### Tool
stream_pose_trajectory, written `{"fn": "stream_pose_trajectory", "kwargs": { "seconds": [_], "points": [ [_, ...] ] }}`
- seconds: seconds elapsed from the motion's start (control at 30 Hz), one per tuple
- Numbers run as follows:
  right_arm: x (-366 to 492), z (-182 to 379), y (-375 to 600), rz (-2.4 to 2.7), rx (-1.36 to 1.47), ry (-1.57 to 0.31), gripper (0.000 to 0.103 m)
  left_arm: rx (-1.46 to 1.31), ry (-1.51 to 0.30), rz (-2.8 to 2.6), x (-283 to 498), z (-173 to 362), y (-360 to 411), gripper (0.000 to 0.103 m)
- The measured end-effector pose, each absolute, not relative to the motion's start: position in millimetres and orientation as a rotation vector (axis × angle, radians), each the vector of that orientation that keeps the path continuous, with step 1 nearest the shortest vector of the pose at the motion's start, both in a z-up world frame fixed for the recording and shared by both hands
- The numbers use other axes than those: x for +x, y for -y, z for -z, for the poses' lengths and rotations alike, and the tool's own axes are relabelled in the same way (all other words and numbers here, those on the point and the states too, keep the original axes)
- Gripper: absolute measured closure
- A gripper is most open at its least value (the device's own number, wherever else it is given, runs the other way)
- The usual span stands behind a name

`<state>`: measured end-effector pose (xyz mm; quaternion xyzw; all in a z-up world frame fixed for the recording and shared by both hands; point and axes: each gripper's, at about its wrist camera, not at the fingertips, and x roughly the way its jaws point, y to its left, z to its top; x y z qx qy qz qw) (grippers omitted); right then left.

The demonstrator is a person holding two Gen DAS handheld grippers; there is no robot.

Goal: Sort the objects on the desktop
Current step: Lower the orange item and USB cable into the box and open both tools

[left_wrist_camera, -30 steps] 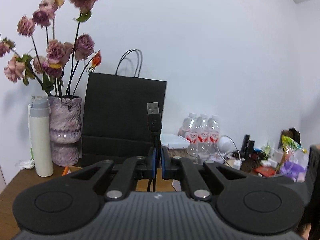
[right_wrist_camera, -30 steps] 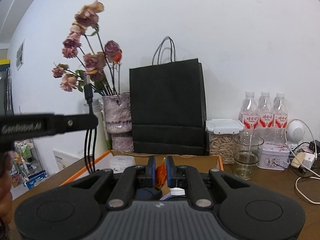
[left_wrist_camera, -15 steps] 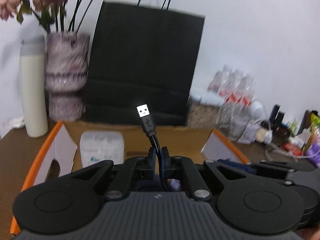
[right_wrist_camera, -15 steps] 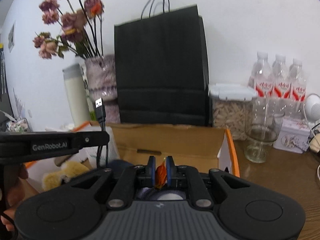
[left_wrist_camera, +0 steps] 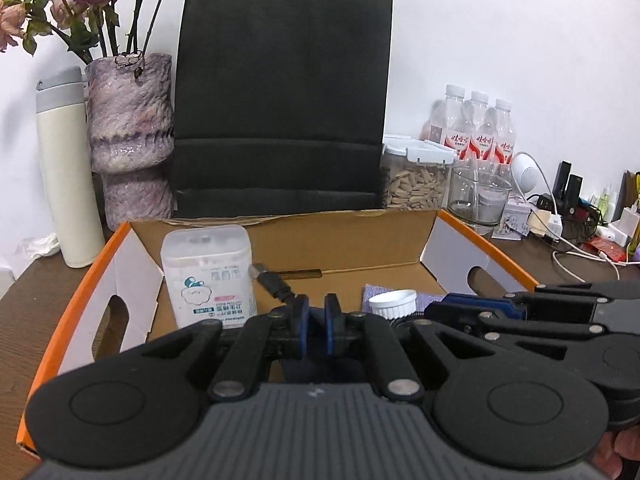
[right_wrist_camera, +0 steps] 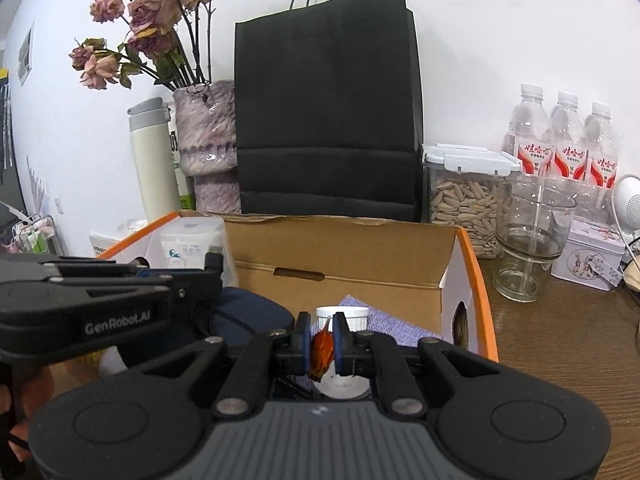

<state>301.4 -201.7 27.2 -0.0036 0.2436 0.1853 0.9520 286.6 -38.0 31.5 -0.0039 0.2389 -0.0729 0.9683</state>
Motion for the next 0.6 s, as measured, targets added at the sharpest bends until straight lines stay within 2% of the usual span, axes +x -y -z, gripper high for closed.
{"fn": "stream_pose_trajectory", "kwargs": {
  "seconds": [0.03,0.1,0.13,0.17,0.2,0.27,0.33,0.37,0.4,0.6],
  "points": [
    [301.9,-27.4,202.1,-0.375,-0.005,-0.498,0.092,-0.005,-0.481,0.135,285.5,-31.9,37.9,0.083],
    [302.4,-27.4,203.5,-0.371,0.005,-0.503,0.089,-0.018,-0.465,0.118,282.6,-33.3,35.5,0.041],
    [302.2,-27.4,203.8,-0.363,0.004,-0.502,0.088,-0.026,-0.451,0.109,280.5,-33.9,33.9,0.033],
    [302.1,-27.7,204.1,-0.357,0.003,-0.502,0.081,-0.024,-0.44,0.096,278.6,-35.0,33.2,0.022],
    [301.8,-27.8,204.9,-0.354,0.007,-0.502,0.065,-0.02,-0.433,0.087,277.3,-36.1,32.9,0.013],
    [300.8,-28.6,206.0,-0.349,0.015,-0.496,0.048,-0.023,-0.41,0.068,273.9,-37.4,30.6,0.0],
    [298.2,-29.9,204.9,-0.364,0.019,-0.487,0.031,-0.03,-0.393,0.056,270.7,-37.4,28.4,0.0],
    [297.0,-30.7,203.3,-0.356,0.012,-0.482,0.01,-0.035,-0.39,0.056,269.7,-37.2,27.1,0.0],
    [295.4,-31.0,201.6,-0.339,-0.001,-0.47,0.003,-0.038,-0.389,0.056,269.1,-37.5,25.9,0.0],
    [292.7,-32.6,200.4,-0.316,-0.017,-0.457,0.0,-0.05,-0.373,0.028,263.7,-36.0,19.8,0.0]
  ]
}}
